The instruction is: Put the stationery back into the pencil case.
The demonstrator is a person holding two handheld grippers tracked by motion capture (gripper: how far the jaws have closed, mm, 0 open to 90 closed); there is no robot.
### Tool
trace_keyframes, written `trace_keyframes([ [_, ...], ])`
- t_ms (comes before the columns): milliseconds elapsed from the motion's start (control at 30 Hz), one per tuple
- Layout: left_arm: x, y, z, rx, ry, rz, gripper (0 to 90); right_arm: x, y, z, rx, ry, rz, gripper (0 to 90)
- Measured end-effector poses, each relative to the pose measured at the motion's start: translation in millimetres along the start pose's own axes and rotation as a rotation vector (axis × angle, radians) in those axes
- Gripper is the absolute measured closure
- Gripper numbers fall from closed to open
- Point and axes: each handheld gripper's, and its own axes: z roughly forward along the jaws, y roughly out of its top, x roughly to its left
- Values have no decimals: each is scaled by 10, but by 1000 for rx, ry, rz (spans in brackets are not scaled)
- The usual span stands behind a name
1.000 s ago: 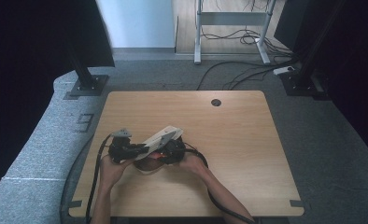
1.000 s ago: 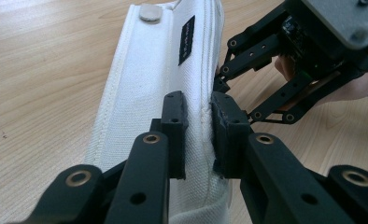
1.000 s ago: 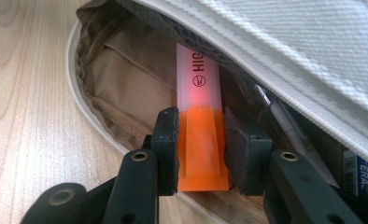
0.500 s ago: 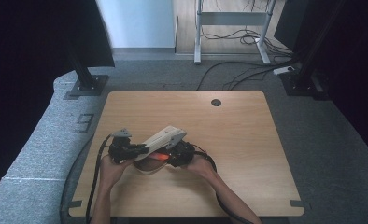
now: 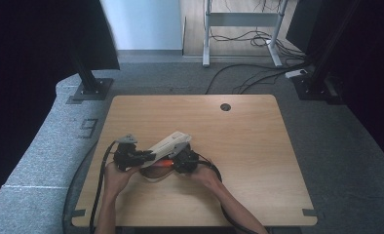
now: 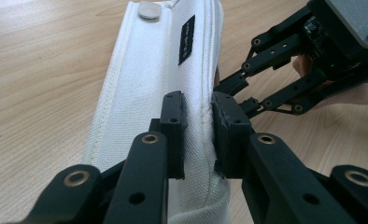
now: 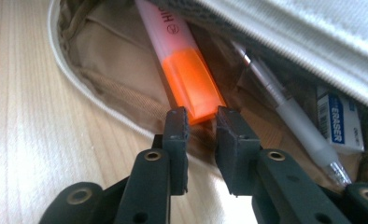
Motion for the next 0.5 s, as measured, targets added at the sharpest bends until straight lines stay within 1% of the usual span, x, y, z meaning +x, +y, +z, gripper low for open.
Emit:
trace_keyframes([
  [33,1,-1,3,1,-2,0,755,-7,11,7,-3,-7,-4,738],
  [133,-2,-2,5,2,-1,1,754,-21,50,34,0,-32,7,739],
  [200,-1,-4,6,3,-3,0,754,-38,60,52,-3,-28,7,740],
  [300,-2,-7,11,5,-5,-1,751,-42,50,35,-7,-19,14,731],
  [367,-7,-9,19,10,-4,1,748,-46,39,12,-8,-13,17,707],
  [433,-9,-14,30,12,-9,-1,744,-57,21,-30,-18,4,25,668],
  [500,-14,-18,36,14,-9,-2,741,-62,7,-71,-22,9,19,636],
])
